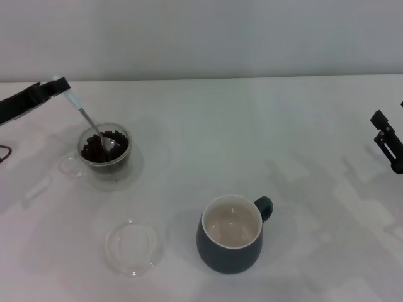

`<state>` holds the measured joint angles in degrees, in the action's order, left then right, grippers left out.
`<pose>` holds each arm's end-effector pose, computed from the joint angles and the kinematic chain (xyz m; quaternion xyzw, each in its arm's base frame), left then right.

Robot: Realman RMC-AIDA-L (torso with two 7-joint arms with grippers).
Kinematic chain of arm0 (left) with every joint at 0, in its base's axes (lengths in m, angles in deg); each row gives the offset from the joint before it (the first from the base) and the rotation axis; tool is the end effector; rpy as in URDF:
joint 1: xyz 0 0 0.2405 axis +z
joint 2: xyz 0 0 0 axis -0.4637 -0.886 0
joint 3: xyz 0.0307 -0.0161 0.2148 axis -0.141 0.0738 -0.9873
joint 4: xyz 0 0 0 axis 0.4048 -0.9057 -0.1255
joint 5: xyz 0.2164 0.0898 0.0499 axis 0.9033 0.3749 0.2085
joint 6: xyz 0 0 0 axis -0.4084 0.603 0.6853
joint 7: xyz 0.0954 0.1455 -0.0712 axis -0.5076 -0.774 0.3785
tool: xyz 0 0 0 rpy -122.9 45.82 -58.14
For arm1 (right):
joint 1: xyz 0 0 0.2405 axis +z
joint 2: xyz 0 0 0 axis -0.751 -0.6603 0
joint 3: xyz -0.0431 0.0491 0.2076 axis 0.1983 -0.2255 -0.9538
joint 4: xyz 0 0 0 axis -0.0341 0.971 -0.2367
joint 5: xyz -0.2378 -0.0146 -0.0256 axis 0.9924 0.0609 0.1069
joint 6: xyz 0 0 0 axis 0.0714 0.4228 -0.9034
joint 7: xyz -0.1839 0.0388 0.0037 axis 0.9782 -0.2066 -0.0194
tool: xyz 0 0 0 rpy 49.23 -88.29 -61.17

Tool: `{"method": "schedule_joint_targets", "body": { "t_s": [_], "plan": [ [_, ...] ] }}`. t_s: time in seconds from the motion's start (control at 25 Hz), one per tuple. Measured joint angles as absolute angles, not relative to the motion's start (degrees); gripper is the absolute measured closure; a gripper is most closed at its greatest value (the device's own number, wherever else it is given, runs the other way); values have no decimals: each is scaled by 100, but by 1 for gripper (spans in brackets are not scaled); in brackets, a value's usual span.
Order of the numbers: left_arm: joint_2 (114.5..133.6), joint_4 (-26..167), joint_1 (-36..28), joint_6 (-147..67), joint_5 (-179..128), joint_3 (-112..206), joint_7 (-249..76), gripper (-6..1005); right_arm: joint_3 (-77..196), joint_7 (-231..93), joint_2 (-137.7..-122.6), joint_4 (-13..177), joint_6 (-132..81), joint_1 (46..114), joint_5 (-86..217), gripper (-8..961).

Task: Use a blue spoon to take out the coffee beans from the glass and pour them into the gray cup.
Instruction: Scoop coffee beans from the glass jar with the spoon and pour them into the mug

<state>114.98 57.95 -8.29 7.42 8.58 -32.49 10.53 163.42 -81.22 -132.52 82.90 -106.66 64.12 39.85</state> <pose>-0.2728 0.4442 0.0083 -0.7318 -0.5200 -0.3507 0.2666 0.3270 0.2924 0.0178 -0.7428 0.1309 0.3423 0.5603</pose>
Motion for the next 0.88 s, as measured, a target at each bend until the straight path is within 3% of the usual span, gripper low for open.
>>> {"method": "schedule_joint_targets", "body": {
  "t_s": [0.88],
  "plan": [
    [11765, 5837, -248, 897, 712, -2729, 1964, 867, 16409, -8121, -13243, 8289, -10525, 6555, 3985, 346]
  ]
}}
